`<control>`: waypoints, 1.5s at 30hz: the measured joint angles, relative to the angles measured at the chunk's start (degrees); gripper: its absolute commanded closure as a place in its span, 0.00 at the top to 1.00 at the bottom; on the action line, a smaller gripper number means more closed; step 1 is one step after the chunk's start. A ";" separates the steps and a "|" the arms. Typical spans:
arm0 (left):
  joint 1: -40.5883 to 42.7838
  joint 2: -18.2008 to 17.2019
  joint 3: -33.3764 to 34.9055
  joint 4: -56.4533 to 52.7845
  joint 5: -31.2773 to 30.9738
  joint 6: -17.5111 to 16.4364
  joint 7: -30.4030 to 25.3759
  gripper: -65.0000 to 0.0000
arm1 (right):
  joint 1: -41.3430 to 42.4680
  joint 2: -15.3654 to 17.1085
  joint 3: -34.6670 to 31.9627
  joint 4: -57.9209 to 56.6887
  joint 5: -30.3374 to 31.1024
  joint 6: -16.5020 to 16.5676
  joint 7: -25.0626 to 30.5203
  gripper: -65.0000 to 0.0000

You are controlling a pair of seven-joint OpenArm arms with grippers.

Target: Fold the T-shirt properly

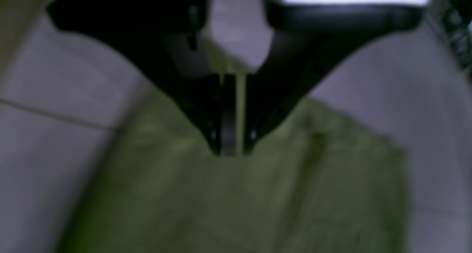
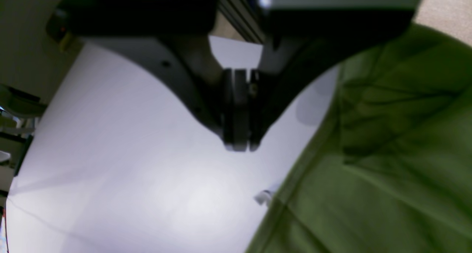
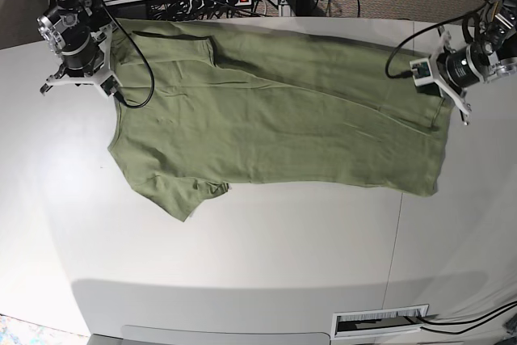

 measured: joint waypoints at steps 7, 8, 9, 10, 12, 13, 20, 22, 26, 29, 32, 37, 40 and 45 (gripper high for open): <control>2.60 0.02 -0.04 0.00 0.02 -0.48 -0.02 0.08 | 0.90 -0.17 0.00 0.00 1.84 -0.04 0.83 0.00; 3.76 0.04 0.00 0.00 0.00 -0.79 -0.44 0.07 | 0.94 -0.20 0.00 0.00 1.79 -0.04 0.81 0.00; 4.94 0.20 -0.04 0.00 -0.13 -0.17 -1.49 0.07 | 0.94 -0.20 0.00 0.00 1.79 -0.04 0.83 0.00; 5.64 0.35 -0.13 0.00 -0.39 -0.02 -1.53 0.07 | 0.94 -0.22 0.00 0.00 1.79 -0.04 0.87 0.00; 6.78 0.50 -0.52 0.13 -0.42 -0.15 -1.60 0.07 | 0.94 -0.20 0.00 0.00 1.81 -0.02 1.33 0.00; 7.58 0.52 -0.59 0.20 -0.44 0.00 -1.99 0.07 | 0.96 -0.22 0.00 0.00 1.79 -0.02 1.49 0.00; 12.72 0.35 -1.29 0.90 1.29 1.29 -4.59 0.07 | 2.91 -0.20 0.00 0.00 1.79 0.09 1.70 0.00; 13.35 0.35 -1.31 1.18 1.57 1.77 -4.59 0.07 | 3.26 -0.20 0.00 0.00 1.84 0.13 1.73 0.00; 14.73 0.26 -1.31 3.78 1.77 0.83 -2.80 0.07 | 3.82 -0.20 0.00 0.00 1.79 0.11 1.92 0.00; 15.78 0.52 -0.42 6.64 1.33 -1.99 -2.25 0.07 | 3.80 -0.20 0.00 0.00 1.81 0.13 1.90 0.00; 15.89 0.68 -0.37 8.15 1.38 -2.51 0.33 0.07 | 3.80 -0.20 0.00 0.00 1.79 0.11 1.90 0.00; 15.91 0.68 -0.26 8.26 2.38 -0.37 0.37 0.07 | 3.80 -0.20 0.00 0.00 1.79 0.13 1.90 0.00; 15.37 0.68 -0.07 8.31 3.06 -0.59 0.20 0.07 | 3.80 -0.20 0.00 0.00 1.79 0.11 1.92 0.00; 11.26 0.79 -0.13 6.84 3.52 0.17 0.83 0.07 | 3.80 -0.17 0.00 0.00 1.79 0.11 1.75 0.00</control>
